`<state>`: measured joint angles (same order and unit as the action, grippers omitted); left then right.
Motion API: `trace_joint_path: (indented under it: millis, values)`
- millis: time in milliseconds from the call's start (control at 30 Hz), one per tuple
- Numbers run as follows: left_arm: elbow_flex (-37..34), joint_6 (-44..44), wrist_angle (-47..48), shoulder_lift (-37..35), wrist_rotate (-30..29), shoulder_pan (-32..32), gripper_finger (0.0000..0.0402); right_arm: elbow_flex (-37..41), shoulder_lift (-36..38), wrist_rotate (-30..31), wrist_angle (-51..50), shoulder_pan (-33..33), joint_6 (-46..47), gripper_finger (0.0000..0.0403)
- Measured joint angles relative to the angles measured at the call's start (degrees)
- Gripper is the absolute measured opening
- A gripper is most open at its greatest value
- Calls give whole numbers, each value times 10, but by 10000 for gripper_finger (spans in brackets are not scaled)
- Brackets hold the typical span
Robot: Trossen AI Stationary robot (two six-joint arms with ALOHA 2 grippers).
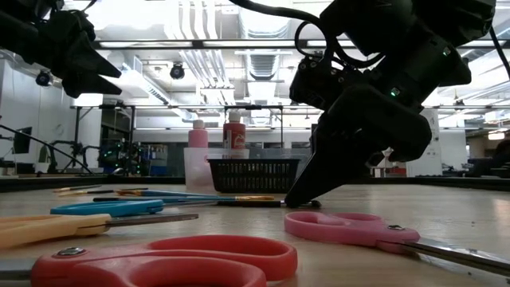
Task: Pick & Place Paint Supplies
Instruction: Put the black paint brush into the gray bin
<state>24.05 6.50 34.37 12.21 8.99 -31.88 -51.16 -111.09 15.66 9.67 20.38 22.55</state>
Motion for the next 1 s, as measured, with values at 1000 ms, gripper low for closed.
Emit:
trace_joint_path:
  millis: [1000]
  values:
    - [0, 0, 0, 0, 0, 0, 311, 3, 72, 9, -21, 0, 0, 8]
